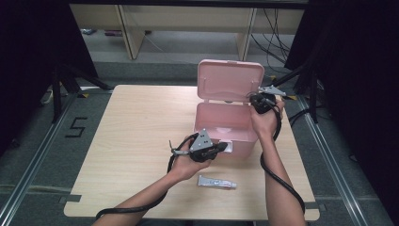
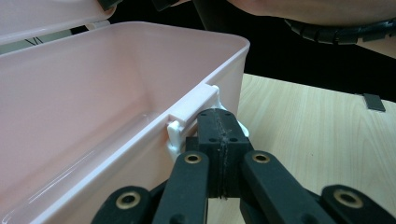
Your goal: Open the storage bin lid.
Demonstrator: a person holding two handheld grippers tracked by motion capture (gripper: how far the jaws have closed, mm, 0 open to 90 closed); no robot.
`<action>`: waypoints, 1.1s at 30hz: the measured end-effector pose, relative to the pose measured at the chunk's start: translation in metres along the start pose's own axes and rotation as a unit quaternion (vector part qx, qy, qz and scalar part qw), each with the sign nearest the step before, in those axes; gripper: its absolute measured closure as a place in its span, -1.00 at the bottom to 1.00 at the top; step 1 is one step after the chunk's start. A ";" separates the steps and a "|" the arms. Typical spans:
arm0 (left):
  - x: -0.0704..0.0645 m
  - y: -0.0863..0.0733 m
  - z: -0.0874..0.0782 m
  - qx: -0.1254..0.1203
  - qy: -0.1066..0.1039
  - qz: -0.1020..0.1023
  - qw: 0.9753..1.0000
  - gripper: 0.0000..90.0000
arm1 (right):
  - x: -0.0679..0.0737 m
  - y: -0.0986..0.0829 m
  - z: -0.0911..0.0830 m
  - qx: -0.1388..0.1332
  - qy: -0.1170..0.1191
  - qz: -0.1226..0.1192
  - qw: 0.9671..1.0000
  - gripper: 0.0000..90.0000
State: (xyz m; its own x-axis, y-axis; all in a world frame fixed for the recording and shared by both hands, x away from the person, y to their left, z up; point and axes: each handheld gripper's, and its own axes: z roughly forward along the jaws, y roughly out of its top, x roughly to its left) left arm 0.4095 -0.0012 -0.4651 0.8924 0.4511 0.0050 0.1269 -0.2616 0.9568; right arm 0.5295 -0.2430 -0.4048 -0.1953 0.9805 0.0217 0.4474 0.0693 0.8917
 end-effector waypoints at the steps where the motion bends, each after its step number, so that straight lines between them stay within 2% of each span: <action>1: 0.000 0.000 0.000 0.000 0.000 0.000 1.000 0.99 | 0.001 0.000 0.001 0.000 0.004 0.002 1.000 1.00; 3: 0.000 0.000 0.000 0.000 0.000 0.000 1.000 0.99 | 0.001 0.000 0.001 0.003 -0.002 -0.001 1.000 1.00; 9: 0.000 0.000 0.000 0.000 0.000 0.000 1.000 0.99 | 0.001 0.001 -0.001 0.001 0.004 -0.006 1.000 1.00; 10: 0.000 0.000 0.000 0.000 0.000 0.000 1.000 0.99 | 0.003 0.001 -0.002 0.001 -0.002 -0.002 1.000 1.00; 11: 0.000 0.000 0.000 -0.001 0.000 -0.001 1.000 0.99 | 0.001 0.002 -0.003 -0.003 0.004 -0.012 1.000 1.00; 12: 0.000 0.000 0.000 -0.001 0.001 -0.002 1.000 0.99 | 0.003 0.002 -0.004 -0.003 0.003 -0.003 1.000 1.00; 15: 0.000 0.000 0.000 0.001 0.000 0.000 1.000 0.99 | 0.004 0.003 -0.006 -0.005 0.005 -0.005 1.000 1.00; 17: 0.000 0.000 0.000 -0.001 0.000 -0.001 1.000 0.99 | 0.003 0.003 -0.006 -0.004 0.006 -0.016 1.000 1.00; 19: -0.001 0.000 0.000 -0.001 0.001 -0.003 1.000 0.99 | 0.004 0.002 -0.009 0.000 0.011 -0.006 1.000 1.00; 20: 0.000 0.000 0.000 -0.002 0.000 -0.002 1.000 0.99 | 0.004 0.002 -0.009 -0.005 0.003 -0.015 1.000 1.00; 22: 0.000 -0.001 0.000 -0.002 0.001 -0.002 1.000 1.00 | 0.003 0.001 -0.012 -0.001 0.006 -0.018 1.000 0.99; 23: 0.000 -0.001 0.000 -0.002 0.001 -0.002 1.000 0.99 | 0.004 0.001 -0.014 -0.001 0.011 -0.011 1.000 0.99; 24: 0.000 -0.001 0.000 -0.002 0.001 -0.002 1.000 0.99 | 0.002 0.001 -0.016 0.004 0.014 -0.022 1.000 0.99; 25: -0.001 -0.001 0.000 -0.002 0.001 -0.003 1.000 0.99 | 0.001 0.000 -0.017 0.003 0.022 -0.019 1.000 0.99; 27: -0.001 -0.001 0.000 -0.002 0.001 -0.003 1.000 0.99 | 0.003 -0.001 -0.022 0.007 0.019 -0.016 1.000 0.99; 28: -0.001 0.000 0.000 -0.002 0.001 -0.003 1.000 0.99 | 0.002 -0.001 -0.024 0.008 0.027 -0.020 0.999 1.00; 29: -0.001 0.000 0.000 -0.002 0.002 -0.003 1.000 0.99 | 0.001 -0.002 -0.025 0.008 0.023 -0.030 0.999 1.00; 30: -0.001 0.000 0.000 -0.001 0.002 -0.003 1.000 0.99 | 0.002 -0.003 -0.027 0.010 0.025 -0.027 0.999 1.00; 31: -0.001 0.000 0.000 -0.001 0.002 -0.003 1.000 0.99 | 0.004 -0.003 -0.031 0.016 0.031 -0.013 0.999 1.00; 32: -0.001 0.000 0.000 -0.001 0.002 -0.004 1.000 0.99 | 0.002 -0.004 -0.032 0.011 0.035 -0.024 0.999 1.00; 33: -0.001 0.000 0.000 -0.001 0.002 -0.004 1.000 0.99 | 0.004 -0.005 -0.034 0.013 0.032 -0.016 0.999 1.00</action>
State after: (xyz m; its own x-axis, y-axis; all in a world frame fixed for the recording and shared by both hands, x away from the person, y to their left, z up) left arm 0.4086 -0.0014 -0.4654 0.8896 0.4568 -0.0008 0.1326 -0.2566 0.9574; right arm 0.4973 -0.2459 -0.3940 -0.2652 0.9639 0.0224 0.4615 0.1065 0.8807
